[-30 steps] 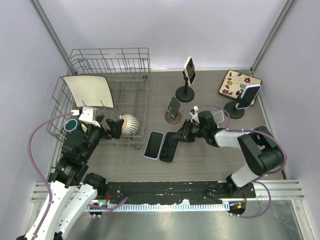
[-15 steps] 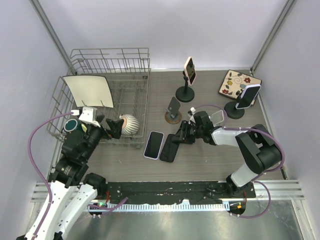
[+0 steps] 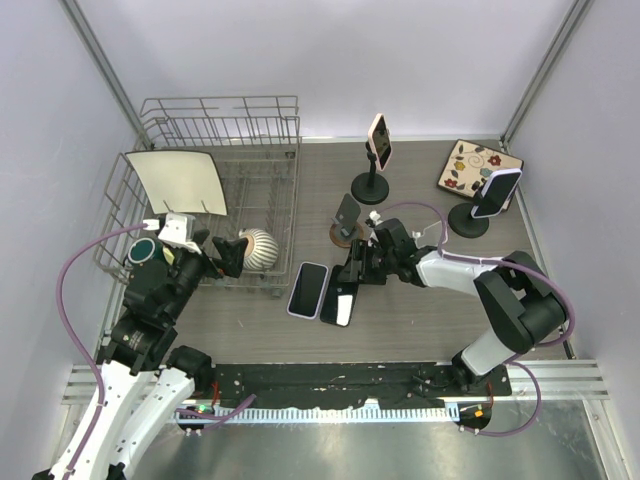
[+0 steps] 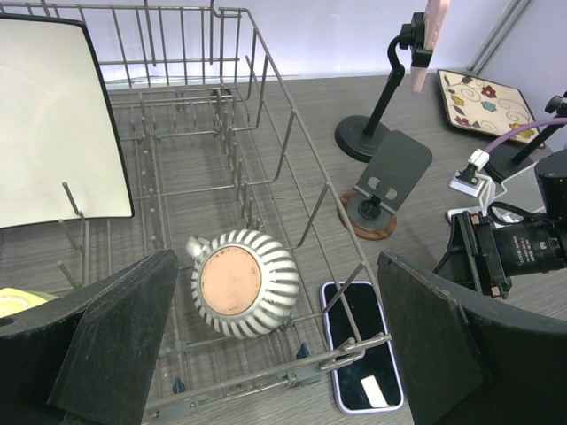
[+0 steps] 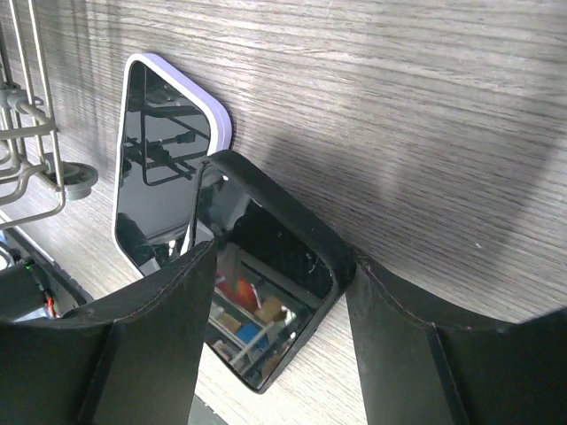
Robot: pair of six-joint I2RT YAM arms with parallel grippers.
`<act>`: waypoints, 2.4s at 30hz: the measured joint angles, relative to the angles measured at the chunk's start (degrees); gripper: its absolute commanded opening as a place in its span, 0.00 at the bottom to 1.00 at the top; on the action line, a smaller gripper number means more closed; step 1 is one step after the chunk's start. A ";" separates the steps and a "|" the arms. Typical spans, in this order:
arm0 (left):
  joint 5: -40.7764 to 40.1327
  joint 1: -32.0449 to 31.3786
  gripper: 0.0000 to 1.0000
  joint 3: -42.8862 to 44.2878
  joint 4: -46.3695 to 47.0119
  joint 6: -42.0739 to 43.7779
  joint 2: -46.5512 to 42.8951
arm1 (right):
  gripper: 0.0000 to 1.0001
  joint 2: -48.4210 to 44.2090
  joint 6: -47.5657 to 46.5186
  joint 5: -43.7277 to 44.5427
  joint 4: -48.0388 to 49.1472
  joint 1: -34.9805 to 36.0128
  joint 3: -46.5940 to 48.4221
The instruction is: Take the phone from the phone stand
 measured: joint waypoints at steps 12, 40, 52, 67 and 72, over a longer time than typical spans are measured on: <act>0.00 0.00 1.00 0.00 -0.02 0.00 0.00 | 0.72 -0.87 -2.82 7.61 -6.36 2.19 2.84; 0.02 0.00 1.00 0.00 -0.02 0.00 -0.20 | 0.91 -15.74 -1.90 32.59 -17.51 -2.64 -2.40; 0.02 0.00 1.00 0.00 0.00 0.00 -0.31 | 0.91 -11.65 0.33 30.88 -6.64 -15.21 -6.67; 0.02 0.00 1.00 0.00 0.00 0.02 -0.28 | 0.91 9.01 -1.77 26.67 2.10 -21.68 11.15; 0.04 0.00 1.00 0.00 0.00 0.02 -0.28 | 0.91 13.92 -3.02 24.72 3.37 -22.32 16.65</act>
